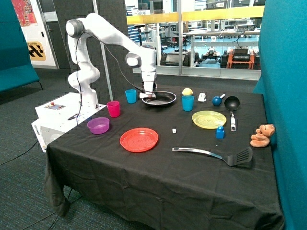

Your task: Clean the pan

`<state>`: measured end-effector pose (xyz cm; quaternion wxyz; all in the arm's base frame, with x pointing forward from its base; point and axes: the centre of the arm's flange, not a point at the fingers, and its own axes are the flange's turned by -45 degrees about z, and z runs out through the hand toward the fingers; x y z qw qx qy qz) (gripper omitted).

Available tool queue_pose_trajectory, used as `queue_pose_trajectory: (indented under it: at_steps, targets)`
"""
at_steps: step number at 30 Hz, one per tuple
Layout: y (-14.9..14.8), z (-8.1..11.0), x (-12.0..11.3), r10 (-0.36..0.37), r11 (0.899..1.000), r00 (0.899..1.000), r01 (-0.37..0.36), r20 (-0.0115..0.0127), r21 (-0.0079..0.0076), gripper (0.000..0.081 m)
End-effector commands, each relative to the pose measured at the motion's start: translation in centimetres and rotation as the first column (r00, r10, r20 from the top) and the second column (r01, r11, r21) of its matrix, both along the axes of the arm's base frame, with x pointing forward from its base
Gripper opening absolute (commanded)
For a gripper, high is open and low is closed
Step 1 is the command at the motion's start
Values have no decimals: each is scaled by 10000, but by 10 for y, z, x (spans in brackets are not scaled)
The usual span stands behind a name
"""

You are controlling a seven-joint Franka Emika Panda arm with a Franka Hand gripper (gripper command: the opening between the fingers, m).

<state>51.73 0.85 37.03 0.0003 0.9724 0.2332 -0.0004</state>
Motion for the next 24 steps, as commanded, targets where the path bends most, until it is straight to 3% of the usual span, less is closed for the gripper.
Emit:
queue_pose_trajectory:
  at_steps: [1,24]
  targets:
    - [31,0,-4,583,9983,9983,-583,5,8,0]
    - [93,-14,-8,1668,9860,9860,-1668,5,8,0]
